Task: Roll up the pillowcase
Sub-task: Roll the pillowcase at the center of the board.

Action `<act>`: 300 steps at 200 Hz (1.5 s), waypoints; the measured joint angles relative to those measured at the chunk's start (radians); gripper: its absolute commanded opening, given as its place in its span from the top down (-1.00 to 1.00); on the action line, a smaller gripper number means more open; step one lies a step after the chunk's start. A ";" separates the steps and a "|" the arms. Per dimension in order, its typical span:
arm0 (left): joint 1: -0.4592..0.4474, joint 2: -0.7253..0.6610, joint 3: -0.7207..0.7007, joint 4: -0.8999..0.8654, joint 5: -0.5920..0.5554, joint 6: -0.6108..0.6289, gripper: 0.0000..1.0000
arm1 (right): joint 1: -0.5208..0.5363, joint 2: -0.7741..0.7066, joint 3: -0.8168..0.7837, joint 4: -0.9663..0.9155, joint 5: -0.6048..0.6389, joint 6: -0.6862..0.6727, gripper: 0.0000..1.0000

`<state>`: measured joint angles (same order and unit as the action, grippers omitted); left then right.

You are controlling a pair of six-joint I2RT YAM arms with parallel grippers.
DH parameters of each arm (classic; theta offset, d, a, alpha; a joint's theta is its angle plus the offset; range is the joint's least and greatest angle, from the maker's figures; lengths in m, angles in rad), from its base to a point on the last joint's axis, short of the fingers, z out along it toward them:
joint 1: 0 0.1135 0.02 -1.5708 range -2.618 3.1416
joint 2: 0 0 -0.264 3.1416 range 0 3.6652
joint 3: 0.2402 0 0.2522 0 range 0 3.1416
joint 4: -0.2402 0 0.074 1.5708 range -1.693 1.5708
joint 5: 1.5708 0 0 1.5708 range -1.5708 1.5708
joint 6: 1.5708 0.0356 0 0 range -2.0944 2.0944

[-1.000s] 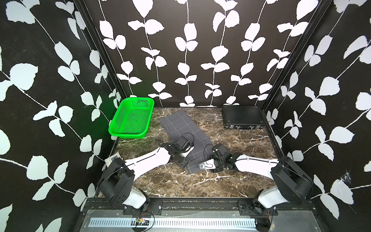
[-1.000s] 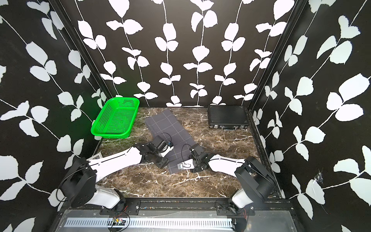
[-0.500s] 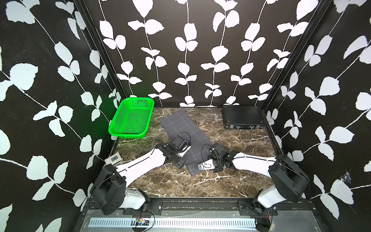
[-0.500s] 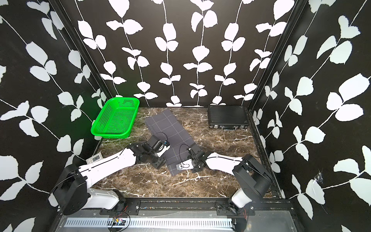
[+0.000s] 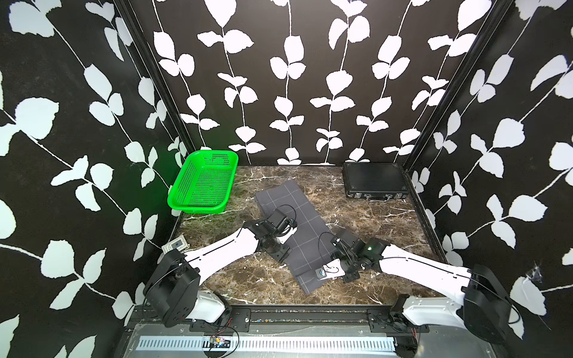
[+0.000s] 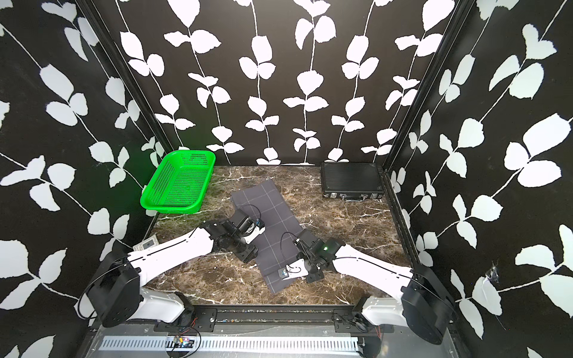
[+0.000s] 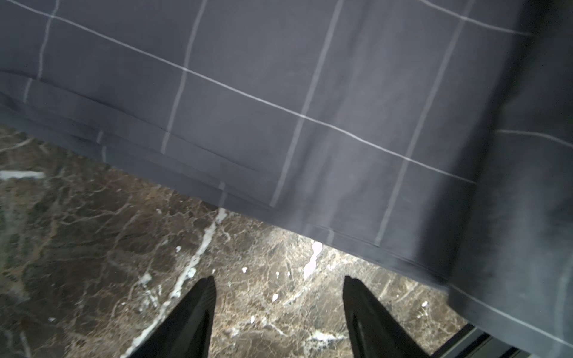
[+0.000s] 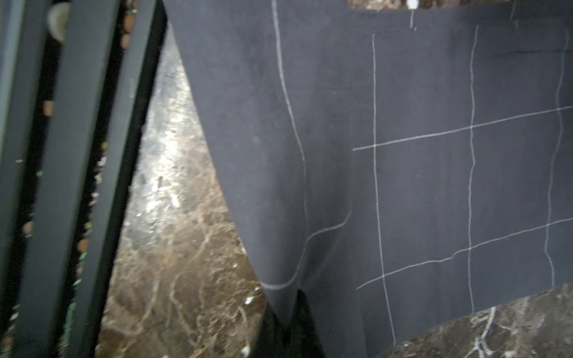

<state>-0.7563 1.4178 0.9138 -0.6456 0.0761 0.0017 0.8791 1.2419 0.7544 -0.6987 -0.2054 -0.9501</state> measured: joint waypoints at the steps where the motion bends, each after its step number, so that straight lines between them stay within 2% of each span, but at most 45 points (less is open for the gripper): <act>1: 0.000 0.001 0.000 0.000 0.000 0.000 -0.32 | 0.000 0.000 0.000 -0.005 -0.001 0.001 1.00; 50: 0.000 0.037 0.003 0.026 0.015 0.003 -0.33 | 0.000 0.076 0.072 -0.137 -0.026 -0.001 0.99; 80: 0.000 0.037 0.004 0.026 0.013 0.010 -0.34 | -0.002 0.129 0.153 -0.148 -0.027 -0.014 0.86; 173: 0.000 -0.017 0.003 0.011 0.005 0.010 -0.36 | -0.036 0.262 0.246 -0.080 -0.021 -0.063 0.68; 232: 0.000 -0.070 0.002 -0.026 -0.011 -0.005 -0.37 | -0.075 0.319 0.264 0.005 -0.026 -0.072 0.68; 268: 0.000 -0.104 -0.004 -0.043 0.024 -0.070 -0.37 | -0.105 0.376 0.282 0.058 -0.043 -0.072 0.68; 300: -0.027 -0.198 -0.084 0.020 0.067 -0.183 -0.37 | -0.121 0.426 0.287 0.097 -0.057 -0.071 0.68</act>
<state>-0.7830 1.2198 0.8303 -0.6258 0.1429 -0.1818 0.7586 1.6684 1.0412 -0.6022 -0.2623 -1.0214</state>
